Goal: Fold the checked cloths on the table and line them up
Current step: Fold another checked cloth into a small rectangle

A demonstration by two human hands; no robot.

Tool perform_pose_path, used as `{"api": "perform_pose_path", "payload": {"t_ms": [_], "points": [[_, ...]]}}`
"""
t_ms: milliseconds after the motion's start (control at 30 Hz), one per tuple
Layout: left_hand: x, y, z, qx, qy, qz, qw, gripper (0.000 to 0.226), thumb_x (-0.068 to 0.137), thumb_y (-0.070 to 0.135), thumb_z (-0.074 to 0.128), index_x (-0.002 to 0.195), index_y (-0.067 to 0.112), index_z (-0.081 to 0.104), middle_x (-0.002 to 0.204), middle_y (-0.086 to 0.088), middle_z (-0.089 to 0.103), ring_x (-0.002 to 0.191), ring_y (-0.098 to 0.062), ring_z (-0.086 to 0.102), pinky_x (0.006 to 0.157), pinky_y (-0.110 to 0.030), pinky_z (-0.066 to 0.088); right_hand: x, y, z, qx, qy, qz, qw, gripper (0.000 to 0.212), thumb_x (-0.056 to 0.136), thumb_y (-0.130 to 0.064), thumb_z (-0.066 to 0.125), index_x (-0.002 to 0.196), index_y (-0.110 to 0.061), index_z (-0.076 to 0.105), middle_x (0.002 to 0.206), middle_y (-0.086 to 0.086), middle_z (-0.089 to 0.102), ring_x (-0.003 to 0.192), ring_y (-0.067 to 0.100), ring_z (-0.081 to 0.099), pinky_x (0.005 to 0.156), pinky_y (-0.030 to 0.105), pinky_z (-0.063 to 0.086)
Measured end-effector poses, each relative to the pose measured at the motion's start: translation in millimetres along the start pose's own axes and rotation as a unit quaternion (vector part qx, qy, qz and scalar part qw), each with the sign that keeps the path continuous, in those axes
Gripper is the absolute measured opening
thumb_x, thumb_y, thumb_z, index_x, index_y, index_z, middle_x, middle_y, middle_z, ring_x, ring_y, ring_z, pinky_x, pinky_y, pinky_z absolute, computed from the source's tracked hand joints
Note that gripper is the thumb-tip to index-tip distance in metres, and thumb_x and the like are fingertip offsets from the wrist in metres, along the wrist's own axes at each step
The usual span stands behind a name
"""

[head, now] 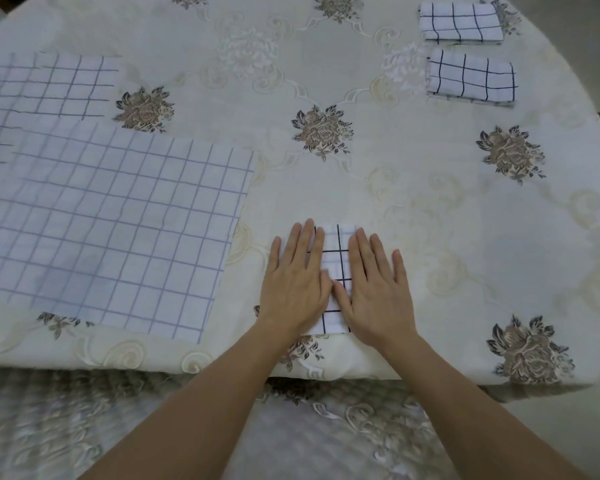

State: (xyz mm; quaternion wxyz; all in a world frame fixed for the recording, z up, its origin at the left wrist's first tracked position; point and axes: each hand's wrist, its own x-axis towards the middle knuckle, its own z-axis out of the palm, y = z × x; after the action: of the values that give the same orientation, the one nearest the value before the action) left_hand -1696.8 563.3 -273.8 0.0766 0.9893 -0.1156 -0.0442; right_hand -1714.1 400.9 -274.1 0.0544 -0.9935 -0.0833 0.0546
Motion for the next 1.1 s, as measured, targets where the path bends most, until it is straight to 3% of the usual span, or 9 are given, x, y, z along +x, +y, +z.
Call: {"api": "perform_pose_path", "payload": {"t_ms": [167, 333, 433, 633, 833, 1100], "points": [[2.1, -1.5, 2.2, -0.001, -0.006, -0.012, 1.0, 0.067, 0.103, 0.047, 0.016, 0.159, 0.013, 0.004, 0.167, -0.007, -0.004, 0.154, -0.021, -0.007, 0.124, -0.049, 0.007, 11.6, -13.5, -18.6, 0.011, 0.031, 0.023, 0.999, 0.066, 0.1, -0.044, 0.02, 0.152, -0.005, 0.032, 0.162, 0.01, 0.027, 0.152, 0.024, 0.018, 0.121, 0.055, 0.016], [0.8, -0.8, -0.8, 0.026, -0.038, -0.01, 0.999, 0.074, 0.1, 0.051, 0.016, 0.156, 0.016, -0.016, 0.164, -0.004, -0.023, 0.15, -0.019, -0.023, 0.124, -0.049, 0.0, 27.8, -40.7, -14.0, 0.097, 0.02, -0.036, 0.994, 0.074, 0.102, -0.058, 0.015, 0.158, -0.01, 0.017, 0.167, 0.005, 0.01, 0.154, 0.014, 0.0, 0.124, 0.045, 0.01], [2.8, -1.8, 0.6, 0.016, -0.03, -0.015, 0.999, 0.072, 0.099, 0.054, 0.004, 0.158, 0.015, -0.01, 0.165, -0.003, -0.017, 0.151, -0.019, -0.018, 0.124, -0.048, 0.001, 21.7, -25.4, -3.5, 0.087, 0.009, -0.014, 0.996, 0.078, 0.1, -0.062, 0.009, 0.159, -0.011, 0.013, 0.167, 0.002, 0.007, 0.154, 0.012, -0.001, 0.125, 0.042, 0.008], [-14.3, -2.0, -3.3, 0.045, -0.018, 0.025, 0.999, 0.07, 0.105, 0.049, 0.015, 0.158, 0.007, -0.004, 0.166, -0.009, -0.01, 0.153, -0.022, -0.011, 0.124, -0.05, 0.006, 11.2, 1.5, -0.7, 0.013, 0.01, 0.001, 1.0, 0.074, 0.101, -0.059, 0.011, 0.159, -0.013, 0.009, 0.167, 0.001, 0.003, 0.154, 0.014, -0.001, 0.125, 0.044, 0.006], [-31.5, -4.7, -0.1, 0.018, -0.022, 0.053, 0.998, 0.075, 0.102, 0.057, 0.02, 0.159, 0.01, 0.003, 0.167, -0.01, -0.006, 0.153, -0.022, -0.009, 0.124, -0.048, 0.01, 9.0, 1.5, 0.1, 0.003, 0.01, 0.007, 1.0, 0.074, 0.101, -0.056, 0.019, 0.159, -0.011, 0.009, 0.167, 0.003, 0.004, 0.154, 0.017, 0.002, 0.124, 0.048, 0.01], [-29.4, -11.7, -8.0, 0.03, -0.053, 0.055, 0.997, 0.106, 0.086, 0.083, 0.026, 0.159, 0.009, 0.005, 0.165, -0.018, -0.01, 0.153, -0.028, -0.008, 0.123, -0.051, 0.011, -19.0, 22.2, -6.0, -0.016, -0.011, -0.002, 1.0, 0.087, 0.096, -0.07, 0.016, 0.159, -0.011, 0.005, 0.168, 0.003, 0.002, 0.154, 0.019, 0.002, 0.124, 0.05, 0.01]]}}
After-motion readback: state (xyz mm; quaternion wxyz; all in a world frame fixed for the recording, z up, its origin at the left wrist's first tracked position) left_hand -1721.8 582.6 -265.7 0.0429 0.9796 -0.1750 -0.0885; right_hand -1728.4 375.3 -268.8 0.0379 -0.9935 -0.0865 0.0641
